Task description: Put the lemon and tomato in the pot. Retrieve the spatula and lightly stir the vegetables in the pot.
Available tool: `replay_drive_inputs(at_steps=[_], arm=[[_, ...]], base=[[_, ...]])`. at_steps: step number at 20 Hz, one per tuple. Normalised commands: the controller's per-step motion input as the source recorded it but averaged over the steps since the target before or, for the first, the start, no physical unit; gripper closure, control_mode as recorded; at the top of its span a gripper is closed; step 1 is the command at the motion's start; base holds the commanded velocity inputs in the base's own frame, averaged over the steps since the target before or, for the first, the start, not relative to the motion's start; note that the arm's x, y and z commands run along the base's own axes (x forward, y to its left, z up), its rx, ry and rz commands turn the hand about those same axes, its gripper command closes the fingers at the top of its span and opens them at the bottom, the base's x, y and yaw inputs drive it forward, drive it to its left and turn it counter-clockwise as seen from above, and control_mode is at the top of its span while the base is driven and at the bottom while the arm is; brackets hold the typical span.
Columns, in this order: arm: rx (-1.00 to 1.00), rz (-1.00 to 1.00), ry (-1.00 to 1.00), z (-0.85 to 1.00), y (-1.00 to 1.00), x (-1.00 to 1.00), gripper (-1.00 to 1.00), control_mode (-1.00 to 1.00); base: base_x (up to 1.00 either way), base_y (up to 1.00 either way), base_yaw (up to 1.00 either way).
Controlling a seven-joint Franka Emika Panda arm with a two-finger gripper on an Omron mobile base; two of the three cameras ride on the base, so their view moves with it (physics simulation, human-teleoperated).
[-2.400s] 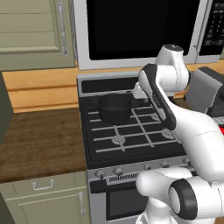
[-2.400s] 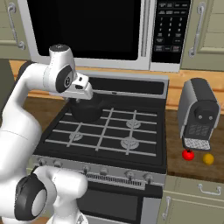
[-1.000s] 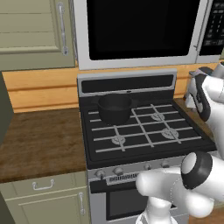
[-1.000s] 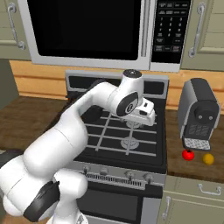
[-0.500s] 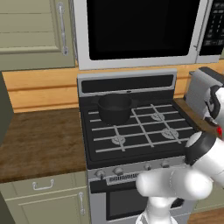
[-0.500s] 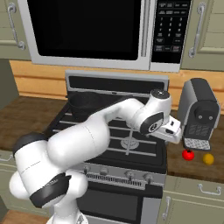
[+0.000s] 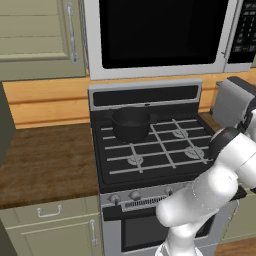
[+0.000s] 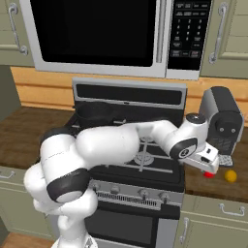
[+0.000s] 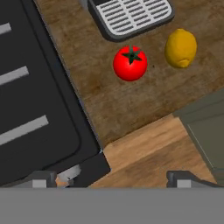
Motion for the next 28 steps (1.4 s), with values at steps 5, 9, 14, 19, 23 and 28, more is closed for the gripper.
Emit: replay_drive_inputs(at_steps=[5,9,14,19,23,28], arm=[[0.0,-0.05,0.06,-0.29,-0.49,0.14,-1.0,-1.0],[0.03,-0.01,0.09,-0.24,-0.27,0.38,-1.0,-1.0],[0.07,0.0,0.1,-0.15,-0.05,0.56,-1.0,-1.0],[0.08,-0.01,0.07,-0.11,-0.25,0.34,-1.0,-1.0],[0.1,-0.02,0.01,-0.02,-0.33,0.17,-1.0,-1.0],[0.11,0.0,0.0,-0.04,-0.22,0.29,-1.0,-1.0]], base=[[0.0,0.0,0.0],[0.0,0.0,0.0],[0.0,0.0,0.0],[0.0,0.0,0.0],[0.0,0.0,0.0],[0.0,0.0,0.0]])
